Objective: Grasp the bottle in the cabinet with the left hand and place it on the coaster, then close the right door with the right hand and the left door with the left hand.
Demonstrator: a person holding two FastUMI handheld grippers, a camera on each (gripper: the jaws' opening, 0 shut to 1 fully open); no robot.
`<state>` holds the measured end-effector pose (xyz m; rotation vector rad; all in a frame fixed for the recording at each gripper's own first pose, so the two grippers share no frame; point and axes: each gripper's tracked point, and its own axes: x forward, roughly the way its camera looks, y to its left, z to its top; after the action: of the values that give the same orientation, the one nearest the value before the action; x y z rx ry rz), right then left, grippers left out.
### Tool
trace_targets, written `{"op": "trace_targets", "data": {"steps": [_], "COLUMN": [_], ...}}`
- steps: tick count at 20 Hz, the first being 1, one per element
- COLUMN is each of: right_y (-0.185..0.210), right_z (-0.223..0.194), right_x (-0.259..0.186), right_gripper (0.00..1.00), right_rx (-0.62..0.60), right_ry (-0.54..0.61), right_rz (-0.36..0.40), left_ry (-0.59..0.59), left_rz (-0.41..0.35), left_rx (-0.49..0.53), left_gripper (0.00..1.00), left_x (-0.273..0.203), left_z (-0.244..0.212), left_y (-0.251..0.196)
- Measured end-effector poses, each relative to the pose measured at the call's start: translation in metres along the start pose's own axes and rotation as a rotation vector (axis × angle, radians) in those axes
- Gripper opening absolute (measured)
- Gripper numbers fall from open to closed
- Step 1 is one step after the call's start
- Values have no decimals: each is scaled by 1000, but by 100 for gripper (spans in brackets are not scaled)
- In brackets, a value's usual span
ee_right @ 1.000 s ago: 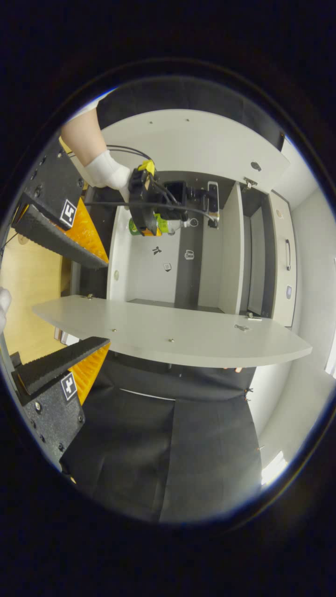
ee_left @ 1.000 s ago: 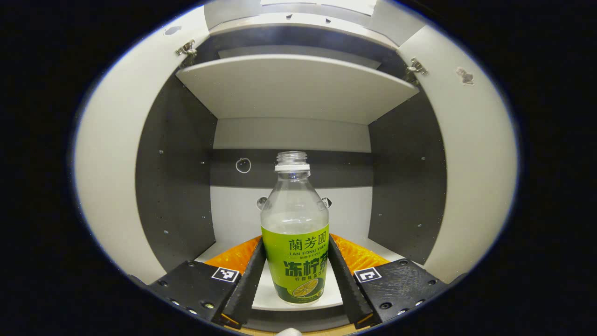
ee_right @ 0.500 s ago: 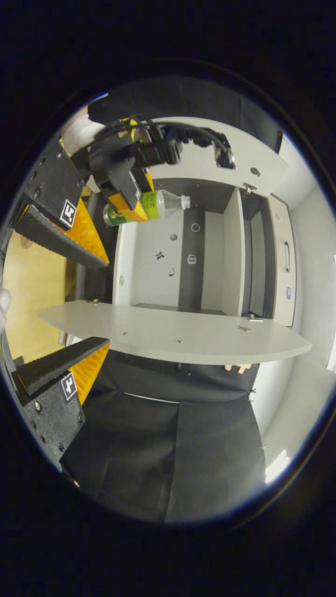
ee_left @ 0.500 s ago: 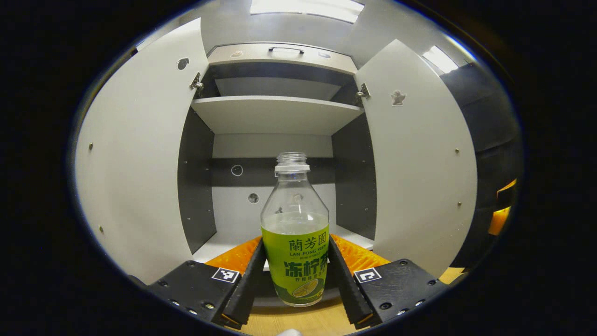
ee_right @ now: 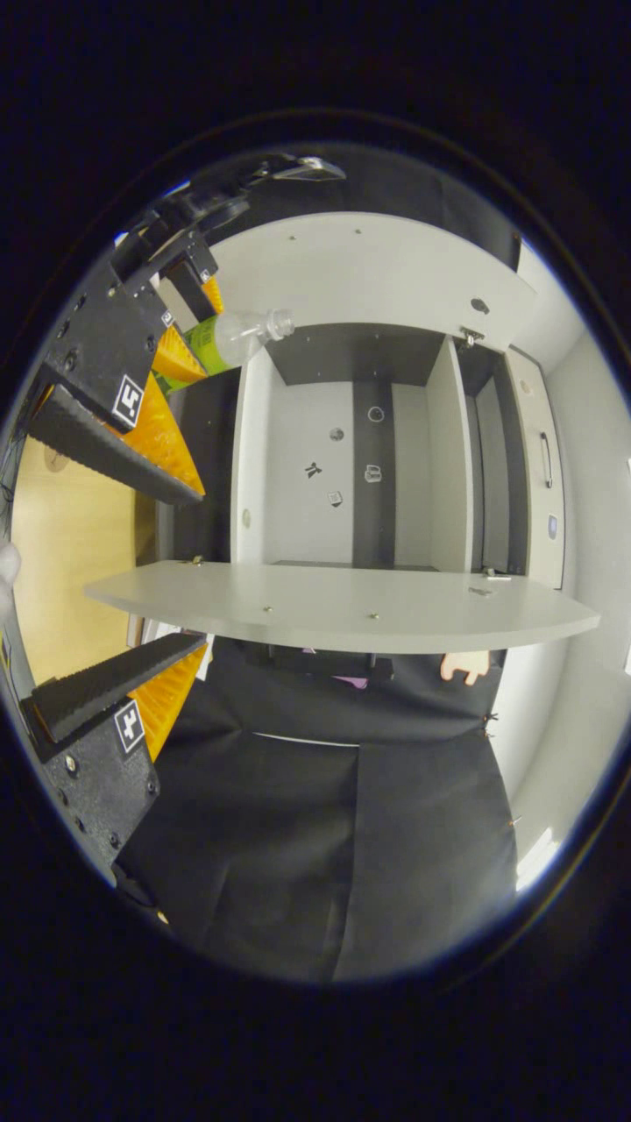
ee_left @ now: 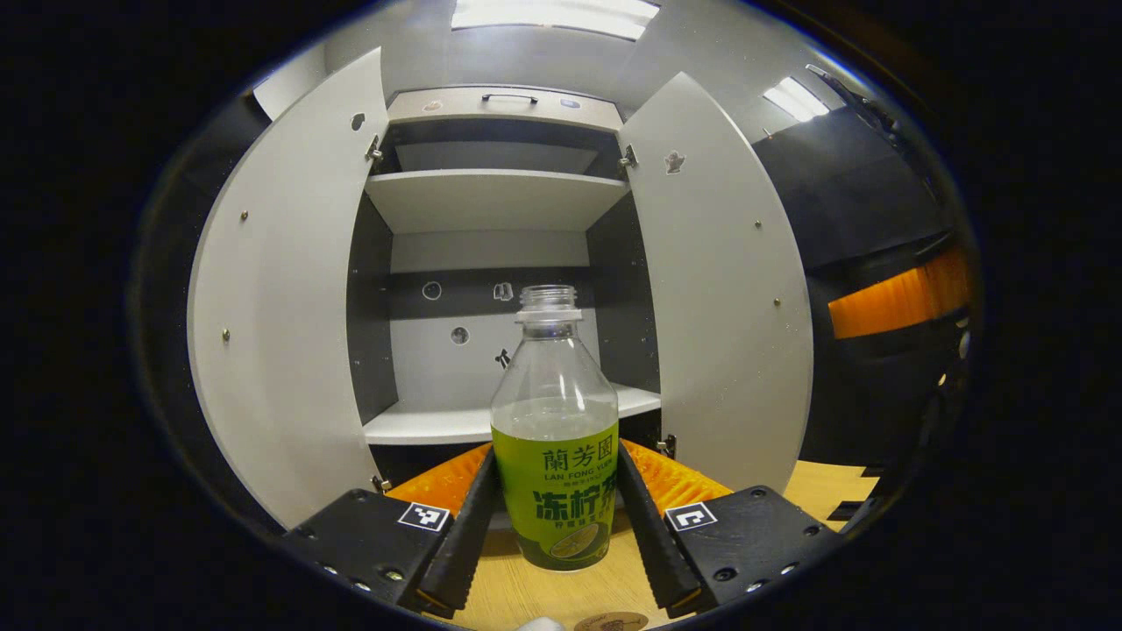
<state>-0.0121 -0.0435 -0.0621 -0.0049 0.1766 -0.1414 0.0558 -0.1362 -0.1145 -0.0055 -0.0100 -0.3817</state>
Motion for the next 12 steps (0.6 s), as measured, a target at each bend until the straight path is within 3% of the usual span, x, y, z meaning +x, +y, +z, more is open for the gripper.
{"op": "trace_targets", "data": {"steps": [6,12], "right_y": [-3,-12], "right_z": [-20,-34], "right_x": [-1,-3], "right_gripper": [96,98], "right_rx": [21,11], "right_ry": [57,99], "right_rz": [7,-8], "left_ry": [45,71], "left_rz": [-50,-122], "left_rx": [-52,-32], "left_gripper": [74,74], "left_x": [-20,-37], "left_z": [-66,-135], "left_y": [-24,-43]}}
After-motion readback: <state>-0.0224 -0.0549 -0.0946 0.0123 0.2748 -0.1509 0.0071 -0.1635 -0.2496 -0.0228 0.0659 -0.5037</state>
